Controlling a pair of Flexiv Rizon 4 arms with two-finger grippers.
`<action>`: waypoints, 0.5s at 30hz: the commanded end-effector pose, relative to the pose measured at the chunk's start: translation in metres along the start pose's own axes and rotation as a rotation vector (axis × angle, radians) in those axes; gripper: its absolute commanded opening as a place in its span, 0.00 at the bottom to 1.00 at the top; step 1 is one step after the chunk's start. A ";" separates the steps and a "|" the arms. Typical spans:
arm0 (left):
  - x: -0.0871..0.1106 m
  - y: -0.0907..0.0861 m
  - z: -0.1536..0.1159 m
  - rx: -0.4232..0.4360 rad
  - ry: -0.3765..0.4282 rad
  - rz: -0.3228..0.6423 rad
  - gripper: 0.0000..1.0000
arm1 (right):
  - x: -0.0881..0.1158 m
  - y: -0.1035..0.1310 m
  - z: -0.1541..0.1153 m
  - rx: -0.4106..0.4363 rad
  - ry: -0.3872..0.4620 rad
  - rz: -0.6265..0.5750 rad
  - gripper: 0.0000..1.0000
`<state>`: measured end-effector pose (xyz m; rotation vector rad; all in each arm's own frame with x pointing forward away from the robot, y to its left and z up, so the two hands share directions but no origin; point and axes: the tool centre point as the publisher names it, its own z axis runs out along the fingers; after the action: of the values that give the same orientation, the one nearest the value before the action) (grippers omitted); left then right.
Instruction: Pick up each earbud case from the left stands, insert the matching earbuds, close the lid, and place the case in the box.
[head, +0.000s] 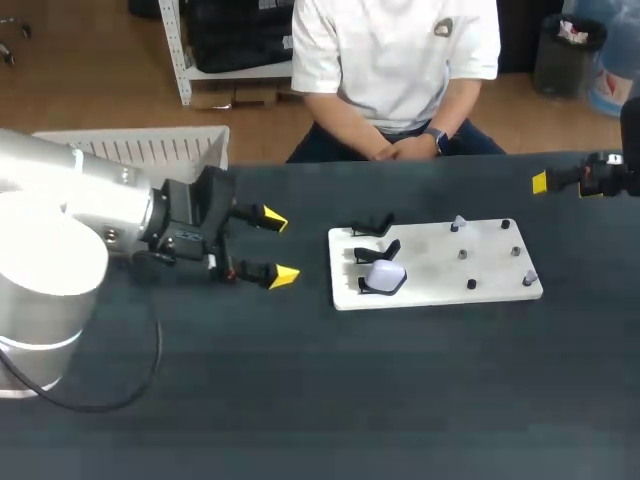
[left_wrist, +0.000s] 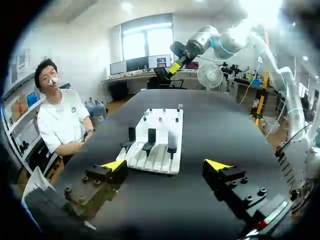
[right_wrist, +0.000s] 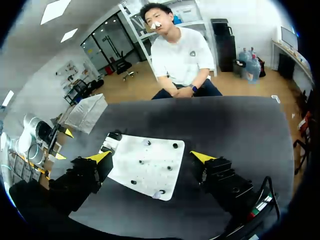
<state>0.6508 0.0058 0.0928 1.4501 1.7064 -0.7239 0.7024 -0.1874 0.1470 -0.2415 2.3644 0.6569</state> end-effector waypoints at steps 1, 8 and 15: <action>0.001 -0.001 0.031 0.007 0.015 0.007 1.00 | 0.000 0.002 -0.001 0.009 0.002 0.002 1.00; 0.002 -0.006 0.048 0.032 0.003 -0.019 1.00 | 0.000 0.002 -0.001 0.009 0.002 0.002 1.00; 0.002 -0.006 0.048 0.032 0.003 -0.019 1.00 | 0.000 0.002 -0.001 0.009 0.002 0.002 1.00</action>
<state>0.6525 -0.0321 0.0644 1.4548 1.7149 -0.7657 0.7024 -0.1874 0.1470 -0.2416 2.3644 0.6569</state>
